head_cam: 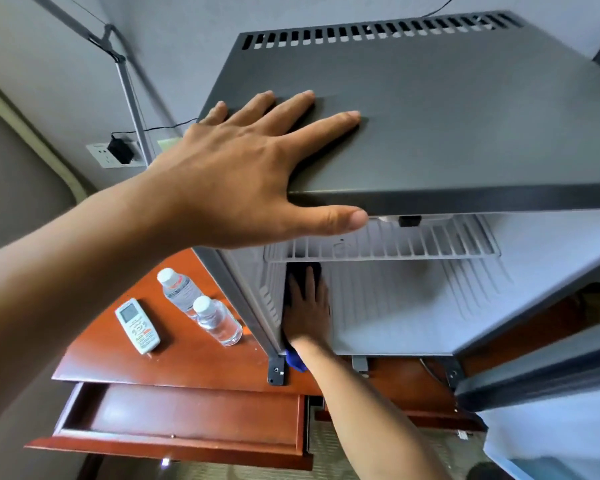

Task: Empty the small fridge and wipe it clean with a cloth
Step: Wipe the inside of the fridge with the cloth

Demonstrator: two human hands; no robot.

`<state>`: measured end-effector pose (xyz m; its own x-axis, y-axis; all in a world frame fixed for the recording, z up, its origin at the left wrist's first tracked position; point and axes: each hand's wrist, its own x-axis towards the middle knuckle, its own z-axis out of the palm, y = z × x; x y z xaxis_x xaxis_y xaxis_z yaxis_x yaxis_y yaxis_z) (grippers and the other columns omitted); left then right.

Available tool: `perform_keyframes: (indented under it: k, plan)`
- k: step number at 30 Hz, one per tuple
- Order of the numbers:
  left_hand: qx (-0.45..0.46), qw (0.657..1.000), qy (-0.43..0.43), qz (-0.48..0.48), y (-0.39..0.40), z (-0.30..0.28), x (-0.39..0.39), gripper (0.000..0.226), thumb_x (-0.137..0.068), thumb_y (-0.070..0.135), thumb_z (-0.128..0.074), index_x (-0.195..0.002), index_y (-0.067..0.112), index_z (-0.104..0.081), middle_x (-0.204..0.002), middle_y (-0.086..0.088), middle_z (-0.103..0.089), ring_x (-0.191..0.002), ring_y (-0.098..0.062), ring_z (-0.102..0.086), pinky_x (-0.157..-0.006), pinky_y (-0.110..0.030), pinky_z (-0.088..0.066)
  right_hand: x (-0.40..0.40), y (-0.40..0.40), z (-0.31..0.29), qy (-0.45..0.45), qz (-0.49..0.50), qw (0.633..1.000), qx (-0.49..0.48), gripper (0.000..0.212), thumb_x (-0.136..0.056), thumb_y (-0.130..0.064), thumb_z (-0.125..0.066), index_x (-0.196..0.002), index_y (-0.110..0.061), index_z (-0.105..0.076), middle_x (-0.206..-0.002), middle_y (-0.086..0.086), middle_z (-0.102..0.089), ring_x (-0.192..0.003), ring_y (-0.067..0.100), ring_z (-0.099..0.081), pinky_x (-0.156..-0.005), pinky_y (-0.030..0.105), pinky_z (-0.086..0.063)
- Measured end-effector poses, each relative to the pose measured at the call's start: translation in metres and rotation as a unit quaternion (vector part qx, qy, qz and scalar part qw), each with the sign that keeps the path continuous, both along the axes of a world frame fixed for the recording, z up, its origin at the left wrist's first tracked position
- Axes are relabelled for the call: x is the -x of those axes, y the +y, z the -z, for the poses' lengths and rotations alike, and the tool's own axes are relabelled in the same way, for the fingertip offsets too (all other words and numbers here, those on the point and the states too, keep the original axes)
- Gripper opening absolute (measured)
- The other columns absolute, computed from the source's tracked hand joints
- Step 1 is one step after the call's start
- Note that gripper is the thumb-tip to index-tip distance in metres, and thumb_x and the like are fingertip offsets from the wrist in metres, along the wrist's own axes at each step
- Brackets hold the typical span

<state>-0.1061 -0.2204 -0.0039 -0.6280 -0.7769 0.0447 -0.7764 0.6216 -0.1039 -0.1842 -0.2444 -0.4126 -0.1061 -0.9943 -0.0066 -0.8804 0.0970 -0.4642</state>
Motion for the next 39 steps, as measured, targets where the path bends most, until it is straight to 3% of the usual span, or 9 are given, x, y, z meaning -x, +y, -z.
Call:
perform_keyframes:
  k: [5,9,16,21,23,27,33,36,39]
  plan:
    - [-0.005,1.0,0.0,0.01,0.002,-0.002,0.0,0.097,-0.066,0.103,-0.011,-0.15,0.063,0.014,-0.172,0.009,0.0,-0.158,-0.021,-0.004,-0.126,-0.053,-0.011,0.081,0.052,0.015,0.097,-0.032,0.992,0.069,0.069,-0.086,-0.03,-0.057,-0.151,-0.036,-0.034,-0.161,0.015,-0.032,-0.143,0.038,-0.037,-0.116,0.047,-0.037]
    - [-0.006,1.0,0.008,0.006,0.002,-0.001,0.0,0.098,-0.064,0.105,-0.008,-0.149,0.064,0.015,-0.172,0.01,0.0,-0.159,-0.021,-0.004,-0.126,-0.055,-0.011,0.164,0.066,0.015,0.11,0.221,0.968,0.034,0.07,-0.088,-0.026,-0.063,-0.154,-0.021,-0.038,-0.161,0.023,-0.025,-0.14,0.044,-0.036,-0.116,0.052,-0.034]
    - [-0.001,1.0,0.003,-0.009,0.0,0.0,0.001,0.099,-0.065,0.104,-0.014,-0.15,0.063,0.013,-0.172,0.01,-0.001,-0.158,-0.021,-0.004,-0.127,-0.054,-0.011,0.142,-0.017,-0.002,0.012,0.288,0.958,0.001,0.056,-0.092,-0.017,-0.051,-0.146,-0.005,-0.045,-0.157,0.03,-0.03,-0.144,0.052,-0.026,-0.116,0.061,-0.028]
    - [-0.004,1.0,0.003,-0.001,0.001,-0.002,0.002,0.098,-0.066,0.103,-0.014,-0.151,0.063,0.013,-0.172,0.009,-0.001,-0.158,-0.022,-0.004,-0.126,-0.057,-0.013,0.051,0.013,-0.014,-0.063,0.088,0.99,0.085,0.063,-0.08,-0.026,-0.055,-0.144,-0.028,-0.052,-0.159,0.005,-0.037,-0.148,0.029,-0.029,-0.117,0.047,-0.036]
    - [-0.008,1.0,0.0,-0.001,0.001,-0.002,0.003,0.098,-0.067,0.103,-0.016,-0.151,0.062,0.013,-0.172,0.008,-0.001,-0.158,-0.022,-0.003,-0.126,-0.057,-0.013,0.012,0.023,-0.034,-0.308,0.148,0.936,0.088,0.045,-0.087,-0.026,-0.045,-0.125,-0.023,-0.067,-0.142,0.002,-0.057,-0.132,0.023,-0.05,-0.109,0.047,-0.045]
    - [-0.009,1.0,-0.004,-0.008,0.0,-0.002,0.003,0.099,-0.067,0.103,-0.016,-0.152,0.061,0.013,-0.172,0.007,-0.001,-0.158,-0.024,-0.002,-0.125,-0.058,-0.012,-0.026,0.037,-0.09,-0.675,0.312,0.669,0.02,0.043,-0.096,-0.004,-0.045,-0.123,-0.028,-0.068,-0.115,-0.006,-0.072,-0.102,0.015,-0.068,-0.085,0.032,-0.054]
    - [0.003,1.0,0.004,-0.002,-0.002,0.002,0.001,0.1,-0.068,0.102,-0.018,-0.154,0.058,0.01,-0.172,0.007,-0.003,-0.158,-0.026,-0.004,-0.124,-0.06,-0.012,-0.02,-0.004,-0.121,-0.508,0.151,0.836,0.143,0.039,-0.095,-0.072,-0.042,-0.109,-0.042,-0.062,-0.096,-0.02,-0.07,-0.098,0.006,-0.066,-0.077,0.022,-0.051]
    - [-0.005,1.0,0.008,-0.001,-0.006,0.001,0.0,0.1,-0.067,0.102,-0.02,-0.154,0.06,0.009,-0.172,0.007,-0.003,-0.158,-0.026,-0.004,-0.124,-0.06,-0.011,-0.006,-0.025,-0.121,-0.53,0.111,0.832,0.118,0.055,-0.085,-0.081,-0.045,-0.11,-0.034,-0.06,-0.101,-0.008,-0.068,-0.097,0.015,-0.063,-0.082,0.026,-0.053]
    - [-0.005,1.0,0.015,0.002,-0.008,0.001,-0.001,0.1,-0.067,0.103,-0.021,-0.153,0.06,0.008,-0.172,0.009,-0.004,-0.158,-0.026,-0.005,-0.124,-0.06,-0.011,-0.023,0.004,-0.142,-0.618,0.184,0.761,0.077,0.016,-0.102,-0.035,-0.051,-0.108,-0.045,-0.062,-0.095,-0.012,-0.072,-0.087,0.015,-0.068,-0.07,0.025,-0.056]
